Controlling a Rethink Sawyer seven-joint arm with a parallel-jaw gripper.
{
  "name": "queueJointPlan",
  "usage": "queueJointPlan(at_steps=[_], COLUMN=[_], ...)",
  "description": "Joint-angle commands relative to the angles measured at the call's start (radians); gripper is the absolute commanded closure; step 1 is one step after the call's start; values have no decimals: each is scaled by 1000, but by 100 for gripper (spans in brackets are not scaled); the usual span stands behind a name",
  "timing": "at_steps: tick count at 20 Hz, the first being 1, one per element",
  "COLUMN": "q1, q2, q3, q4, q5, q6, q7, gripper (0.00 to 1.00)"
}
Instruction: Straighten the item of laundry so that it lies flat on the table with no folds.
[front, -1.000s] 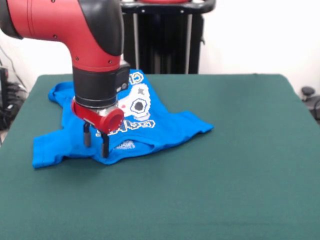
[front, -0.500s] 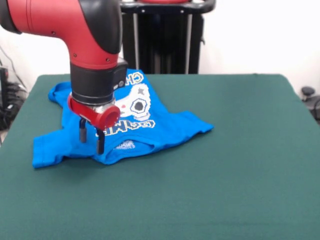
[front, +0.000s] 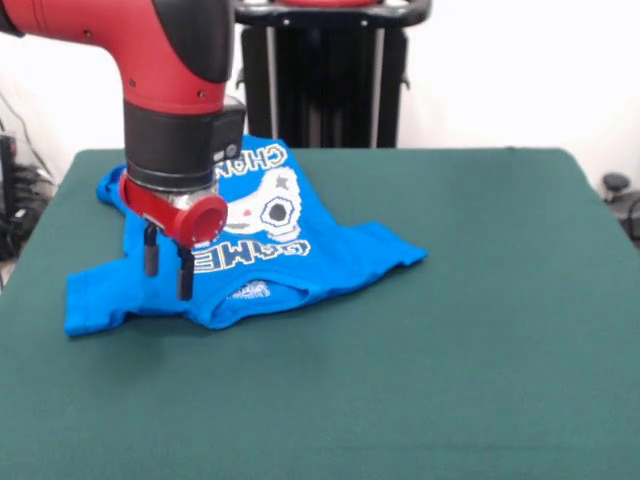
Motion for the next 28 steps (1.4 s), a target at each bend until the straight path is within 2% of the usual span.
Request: queueJointPlan(at_steps=[1, 15, 22, 28], q1=[52, 114, 187, 208], q2=[7, 17, 41, 80], q3=[36, -8, -75, -112], q4=[23, 35, 40, 16], q5=[66, 121, 149, 160], q6=[66, 38, -19, -52], q7=[25, 108, 188, 165], gripper=[0, 0, 0, 0])
